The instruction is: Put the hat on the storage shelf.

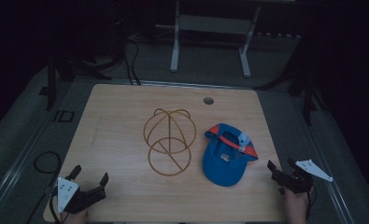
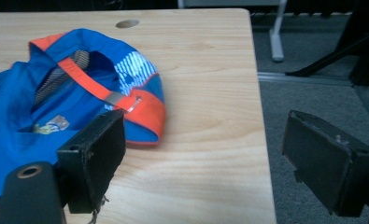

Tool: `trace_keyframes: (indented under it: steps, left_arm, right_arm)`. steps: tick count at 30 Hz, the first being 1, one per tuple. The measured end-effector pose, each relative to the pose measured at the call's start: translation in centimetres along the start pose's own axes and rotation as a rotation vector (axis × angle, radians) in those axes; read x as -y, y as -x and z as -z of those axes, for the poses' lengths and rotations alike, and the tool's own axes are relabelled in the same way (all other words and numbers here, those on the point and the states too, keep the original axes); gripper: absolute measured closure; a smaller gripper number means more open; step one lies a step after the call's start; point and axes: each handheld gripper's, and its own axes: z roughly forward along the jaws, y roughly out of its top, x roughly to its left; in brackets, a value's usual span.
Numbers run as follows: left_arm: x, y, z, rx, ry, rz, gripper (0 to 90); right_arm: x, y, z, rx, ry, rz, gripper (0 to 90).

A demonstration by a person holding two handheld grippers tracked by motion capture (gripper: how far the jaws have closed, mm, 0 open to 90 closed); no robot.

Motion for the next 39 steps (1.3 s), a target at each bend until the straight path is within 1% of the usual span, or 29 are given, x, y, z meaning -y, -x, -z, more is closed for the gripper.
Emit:
trace_keyframes:
  steps: [2, 3, 4, 5, 6, 8, 9, 10, 11, 13, 14, 16, 17, 18, 19, 20, 22, 24, 25, 26, 28, 29, 30, 31, 33, 34, 35, 37, 39]
  left_arm:
    - [0.0, 0.3, 0.0, 0.02, 0.007, -0.002, 2.0]
    - [0.0, 0.3, 0.0, 0.02, 0.007, -0.002, 2.0]
    - [-0.1, 0.5, -0.1, 0.041, 0.006, 0.002, 2.0]
    - [-0.1, 0.7, -0.1, 0.052, 0.01, 0.003, 2.0]
    - [-0.1, 0.9, -0.1, 0.059, 0.005, -0.002, 2.0]
    - [-0.2, 1.3, -0.1, 0.082, 0.011, -0.005, 2.0]
    - [-0.2, 1.5, -0.1, 0.077, 0.008, -0.008, 2.0]
    - [-0.3, 1.6, -0.2, 0.079, 0.007, -0.005, 2.0]
    - [-0.4, 1.8, -0.2, 0.091, 0.006, 0.001, 2.0]
    - [-0.4, 1.8, -0.2, 0.091, 0.006, 0.001, 2.0]
    - [-0.4, 2.0, -0.2, 0.107, -0.002, 0.0, 2.1]
    - [-0.3, 2.2, -0.2, 0.106, -0.01, -0.032, 2.1]
    - [-0.3, 2.3, -0.3, 0.112, -0.012, -0.039, 2.1]
    - [-0.3, 2.4, -0.3, 0.121, -0.015, -0.042, 2.1]
    - [-0.3, 2.4, -0.3, 0.124, -0.015, -0.042, 2.1]
    - [-0.3, 2.5, -0.3, 0.123, -0.016, -0.045, 2.1]
    - [-0.4, 2.6, -0.2, 0.125, -0.017, -0.042, 2.0]
    - [-0.4, 2.6, -0.2, 0.131, -0.02, -0.038, 2.1]
    - [-0.4, 2.7, -0.3, 0.134, -0.027, -0.04, 2.1]
    - [-0.4, 2.8, -0.3, 0.143, -0.033, -0.04, 2.1]
    - [-0.4, 2.9, -0.3, 0.149, -0.042, -0.04, 2.1]
    - [-0.4, 3.0, -0.3, 0.154, -0.044, -0.042, 2.1]
    - [-0.4, 3.0, -0.3, 0.154, -0.042, -0.044, 2.1]
    - [-0.4, 3.1, -0.3, 0.152, -0.038, -0.051, 2.0]
    - [-0.4, 3.1, -0.2, 0.153, -0.032, -0.05, 2.0]
    - [-0.4, 3.1, -0.2, 0.154, -0.031, -0.049, 2.0]
    - [-0.4, 3.1, -0.2, 0.157, -0.03, -0.047, 2.0]
    - [-0.4, 3.0, -0.2, 0.154, -0.032, -0.045, 2.0]
    - [-0.3, 3.0, -0.1, 0.157, -0.031, -0.039, 2.0]
  right_arm:
    - [-0.8, 0.0, -0.2, -0.01, -0.01, 0.007, 13.1]
    - [-0.8, 0.0, -0.2, -0.01, -0.01, 0.007, 13.1]
    - [-1.5, 0.0, -0.5, -0.016, -0.014, 0.009, 13.1]
    - [-1.8, 0.1, -0.6, -0.027, -0.018, 0.01, 13.1]
    - [-2.2, 0.0, -0.8, -0.028, -0.022, 0.01, 13.1]
    - [-2.8, 0.0, -1.1, -0.034, -0.031, 0.019, 13.0]
    - [-3.1, -0.1, -1.3, -0.038, -0.033, 0.018, 13.0]
    - [-3.4, -0.1, -1.5, -0.041, -0.034, 0.02, 13.0]
    - [-3.7, -0.2, -1.7, -0.04, -0.038, 0.023, 13.0]
    - [-3.9, -0.2, -1.9, -0.05, -0.042, 0.021, 13.0]
    - [-4.3, -0.4, -2.5, -0.06, -0.05, 0.01, 13.0]
    - [-4.6, -0.7, -3.1, -0.07, -0.06, 0.011, 12.8]
    - [-4.7, -0.9, -3.4, -0.07, -0.06, 0.015, 12.8]
    - [-4.7, -0.9, -3.4, -0.07, -0.06, 0.015, 12.8]
    - [-4.9, -1.1, -3.7, -0.081, -0.063, 0.018, 12.6]
    - [-5.1, -1.3, -4.0, -0.08, -0.063, 0.022, 12.6]
    - [-5.5, -1.9, -4.9, -0.097, -0.071, 0.047, 12.7]
    - [-5.8, -2.3, -5.7, -0.141, -0.094, 0.052, 13.8]
    - [-5.9, -2.5, -6.3, -0.143, -0.109, 0.076, 16.1]
    - [-6.0, -2.7, -6.7, -0.141, -0.114, 0.086, 18.1]
    - [-6.1, -3.0, -7.8, -0.163, -0.131, 0.094, 21.6]
    - [-6.1, -3.1, -8.3, -0.166, -0.142, 0.101, 25.6]
    - [-6.2, -3.3, -8.9, -0.167, -0.152, 0.126, 29.8]
    - [-6.2, -3.4, -9.2, -0.157, -0.153, 0.142, 30.8]
    - [-6.2, -3.7, -10.3, -0.15, -0.173, 0.16, 32.5]
    - [-6.2, -3.8, -10.9, -0.147, -0.183, 0.166, 36.2]
    - [-6.2, -3.9, -11.2, -0.152, -0.186, 0.168, 36.3]
    - [-6.0, -4.0, -12.0, -0.143, -0.203, 0.167, 36.3]
    - [-5.8, -3.9, -12.8, -0.15, -0.222, 0.149, 36.2]
